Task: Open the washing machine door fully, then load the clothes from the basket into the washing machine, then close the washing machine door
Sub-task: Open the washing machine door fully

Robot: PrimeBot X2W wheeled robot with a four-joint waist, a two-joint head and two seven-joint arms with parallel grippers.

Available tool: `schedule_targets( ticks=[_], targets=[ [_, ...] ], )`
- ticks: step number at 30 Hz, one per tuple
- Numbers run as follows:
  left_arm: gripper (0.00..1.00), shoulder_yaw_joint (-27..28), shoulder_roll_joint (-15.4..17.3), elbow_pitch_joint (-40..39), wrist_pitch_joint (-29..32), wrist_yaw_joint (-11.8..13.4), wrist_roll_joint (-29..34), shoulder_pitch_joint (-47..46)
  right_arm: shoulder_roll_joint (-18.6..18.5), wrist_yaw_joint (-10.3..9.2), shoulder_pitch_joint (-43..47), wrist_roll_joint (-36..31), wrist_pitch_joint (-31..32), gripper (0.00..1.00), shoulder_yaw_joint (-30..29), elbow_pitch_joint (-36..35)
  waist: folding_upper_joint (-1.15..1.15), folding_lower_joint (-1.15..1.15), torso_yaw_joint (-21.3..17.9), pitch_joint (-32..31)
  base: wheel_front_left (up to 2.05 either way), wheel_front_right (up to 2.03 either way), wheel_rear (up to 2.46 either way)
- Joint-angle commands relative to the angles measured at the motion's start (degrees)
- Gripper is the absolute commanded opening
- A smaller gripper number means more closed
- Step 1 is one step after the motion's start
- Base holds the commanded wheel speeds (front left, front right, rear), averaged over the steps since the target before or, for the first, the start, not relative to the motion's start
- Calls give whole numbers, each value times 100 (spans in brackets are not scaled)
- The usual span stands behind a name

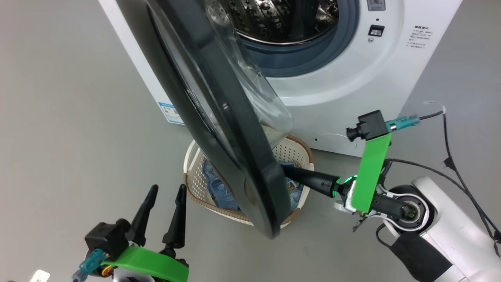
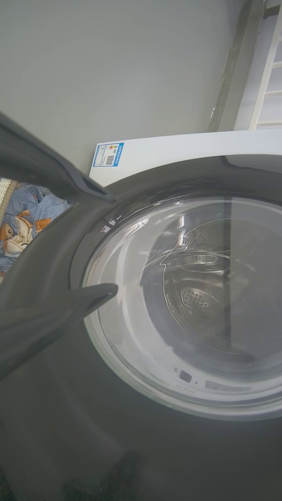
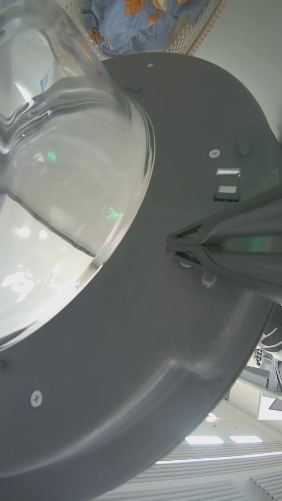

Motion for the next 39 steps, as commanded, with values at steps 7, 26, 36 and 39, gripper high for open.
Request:
schedule_targets(
  ticks=[7, 26, 36, 39],
  targets=[
    [100, 214, 150, -147, -37, -14, 37, 12, 246, 18, 212, -153, 69, 0, 274, -377, 0, 0, 140, -97, 0, 0, 0],
    [100, 210, 212, -102, -37, -14, 4, 65, 306, 18, 420, -273, -319, 0, 336, -305, 0, 0, 11, -289, 0, 0, 0],
    [100, 180, 410, 9, -37, -14, -106, 48, -108, 18, 625, -536, -1136, 100, 243, -70, 0, 0, -325, -383, 0, 0, 0],
    [100, 173, 463, 28, -37, -14, -124, 52, -202, 18, 681, -560, -1304, 100, 238, -20, 0, 0, -402, -415, 0, 0, 0]
  ],
)
